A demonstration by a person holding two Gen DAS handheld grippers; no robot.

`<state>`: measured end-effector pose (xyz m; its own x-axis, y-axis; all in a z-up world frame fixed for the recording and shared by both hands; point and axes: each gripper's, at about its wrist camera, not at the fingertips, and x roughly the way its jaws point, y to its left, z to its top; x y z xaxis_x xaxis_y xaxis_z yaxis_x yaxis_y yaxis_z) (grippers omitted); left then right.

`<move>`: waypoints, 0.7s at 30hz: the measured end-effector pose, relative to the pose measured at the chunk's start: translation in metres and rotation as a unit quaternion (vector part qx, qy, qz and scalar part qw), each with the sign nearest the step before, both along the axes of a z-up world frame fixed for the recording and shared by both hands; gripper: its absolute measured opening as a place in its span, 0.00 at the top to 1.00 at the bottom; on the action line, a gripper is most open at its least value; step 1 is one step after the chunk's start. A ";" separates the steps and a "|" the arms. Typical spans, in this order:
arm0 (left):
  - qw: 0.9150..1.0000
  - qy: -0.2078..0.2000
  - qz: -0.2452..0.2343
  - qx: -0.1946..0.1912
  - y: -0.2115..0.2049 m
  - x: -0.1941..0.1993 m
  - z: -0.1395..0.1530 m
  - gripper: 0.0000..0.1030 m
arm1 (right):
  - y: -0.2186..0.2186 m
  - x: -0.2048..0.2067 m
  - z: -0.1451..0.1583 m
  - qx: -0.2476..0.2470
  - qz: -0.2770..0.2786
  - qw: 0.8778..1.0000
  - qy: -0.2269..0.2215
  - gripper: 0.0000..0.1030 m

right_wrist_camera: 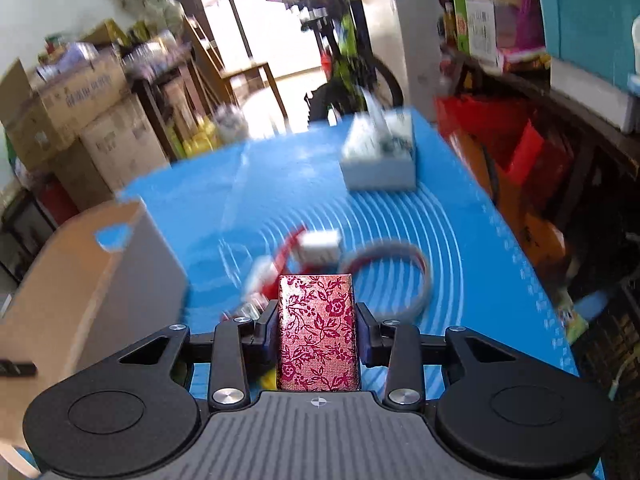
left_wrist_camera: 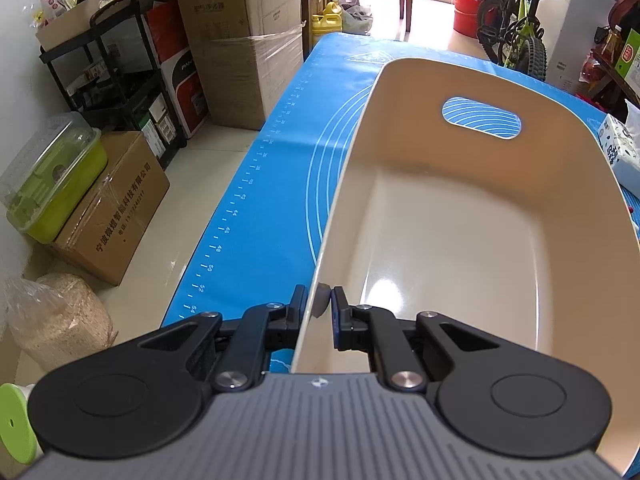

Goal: Organize rigid objects
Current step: 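Close the right gripper on the red-patterned box and lift it, then carry the red box into the basket and open the right gripper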

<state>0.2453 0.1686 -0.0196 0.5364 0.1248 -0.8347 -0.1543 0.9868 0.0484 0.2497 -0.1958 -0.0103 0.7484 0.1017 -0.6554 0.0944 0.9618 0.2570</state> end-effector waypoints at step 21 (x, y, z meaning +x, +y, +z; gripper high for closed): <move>1.000 -0.001 -0.007 0.006 -0.003 0.000 0.003 0.86 | 0.143 0.026 0.054 0.012 0.166 0.981 -0.099 0.57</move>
